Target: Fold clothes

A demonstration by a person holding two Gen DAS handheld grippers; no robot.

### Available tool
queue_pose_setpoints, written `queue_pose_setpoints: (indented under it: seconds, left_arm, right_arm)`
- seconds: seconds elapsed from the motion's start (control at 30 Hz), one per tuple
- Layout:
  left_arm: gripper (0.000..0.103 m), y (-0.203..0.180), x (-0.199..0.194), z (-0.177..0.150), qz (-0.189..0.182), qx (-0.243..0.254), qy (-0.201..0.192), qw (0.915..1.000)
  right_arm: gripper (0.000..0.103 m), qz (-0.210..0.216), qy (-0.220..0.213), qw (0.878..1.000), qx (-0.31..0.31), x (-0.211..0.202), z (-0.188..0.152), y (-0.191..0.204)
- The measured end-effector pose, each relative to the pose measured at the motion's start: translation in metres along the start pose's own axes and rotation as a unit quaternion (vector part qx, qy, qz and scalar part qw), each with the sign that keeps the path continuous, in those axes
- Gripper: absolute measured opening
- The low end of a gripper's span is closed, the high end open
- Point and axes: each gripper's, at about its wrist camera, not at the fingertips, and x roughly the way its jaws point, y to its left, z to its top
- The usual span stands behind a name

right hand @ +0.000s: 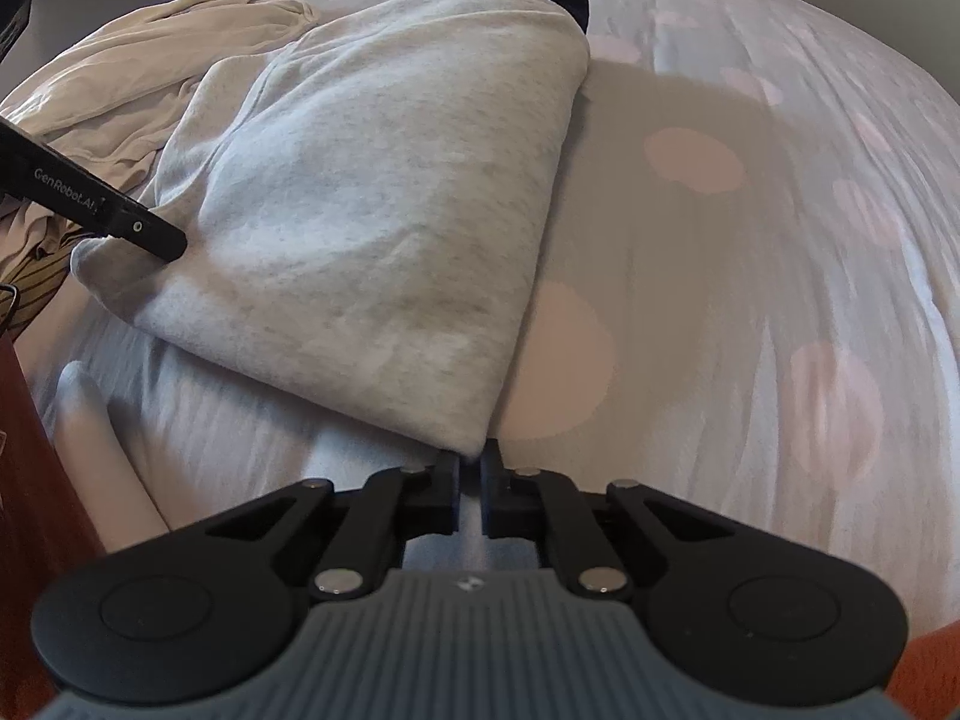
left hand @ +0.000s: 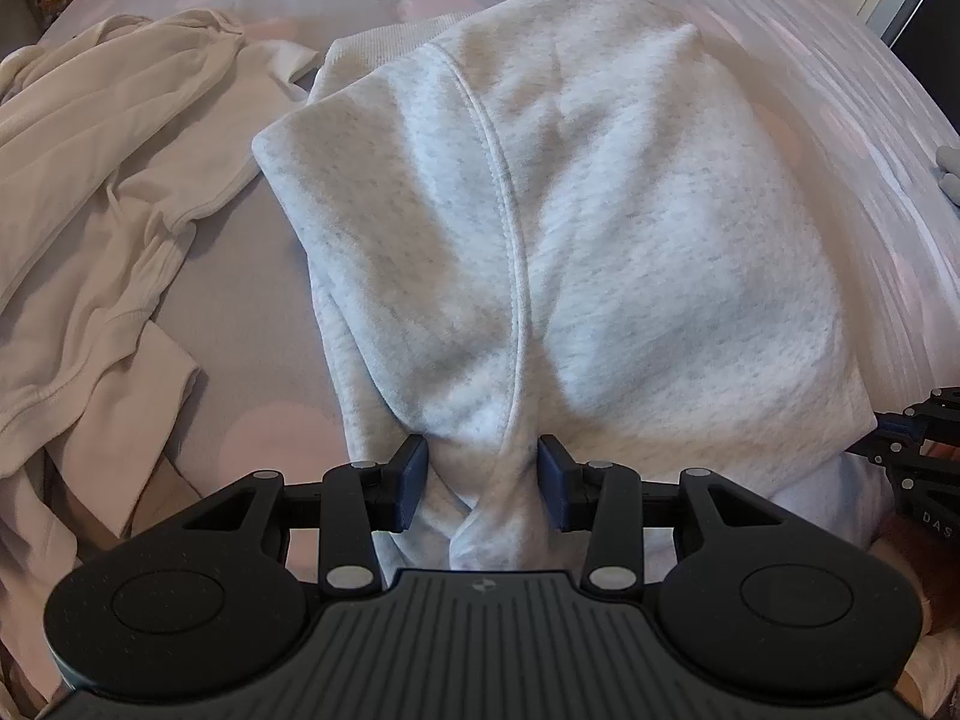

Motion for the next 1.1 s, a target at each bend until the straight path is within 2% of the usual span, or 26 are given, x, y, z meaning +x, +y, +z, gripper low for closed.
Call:
queue_pose_setpoints:
  seconds: [0.1, 0.23, 0.33, 0.4, 0.6, 0.7, 0.77, 0.9, 1.0, 1.1]
  left_arm:
    - [0.038, 0.003, -0.003, -0.004, 0.001, 0.000, -0.002, 1.0000]
    - [0.038, 0.008, -0.007, -0.010, 0.002, 0.001, -0.005, 1.0000]
    - [0.038, 0.011, -0.009, -0.014, 0.003, 0.002, -0.006, 1.0000]
    - [0.038, -0.009, -0.007, -0.001, 0.006, 0.003, -0.006, 1.0000]
    - [0.038, -0.009, -0.011, -0.002, 0.002, -0.001, -0.009, 1.0000]
    - [0.039, -0.022, -0.021, 0.000, -0.005, -0.008, -0.017, 0.9998]
    - [0.041, -0.022, -0.029, -0.003, -0.011, -0.012, -0.026, 0.9995]
    - [0.045, -0.023, -0.037, 0.022, -0.025, -0.043, -0.069, 0.9964]
    - [0.051, -0.015, -0.053, 0.025, -0.039, -0.068, -0.115, 0.9903]
    - [0.053, -0.004, -0.059, 0.031, -0.049, -0.091, -0.149, 0.9834]
  right_arm:
    - [0.000, -0.009, 0.005, 1.000, -0.001, -0.001, -0.002, 0.000]
    - [0.000, -0.009, 0.006, 1.000, 0.004, -0.004, -0.005, -0.003]
    - [0.000, 0.001, -0.013, 1.000, 0.006, -0.010, -0.008, -0.003]
    - [0.003, 0.013, -0.025, 1.000, 0.007, -0.013, -0.008, -0.004]
    - [0.005, 0.028, -0.039, 0.999, 0.019, -0.019, -0.007, -0.006]
    - [0.008, 0.036, -0.047, 0.998, 0.025, -0.022, -0.007, -0.007]
    - [0.014, 0.042, -0.051, 0.997, 0.029, -0.024, -0.007, -0.008]
    - [0.024, 0.052, -0.061, 0.996, 0.037, -0.028, -0.006, -0.009]
    - [0.037, 0.063, -0.082, 0.994, 0.047, -0.037, -0.003, -0.012]
    - [0.039, 0.063, -0.097, 0.991, 0.066, -0.046, 0.004, -0.019]
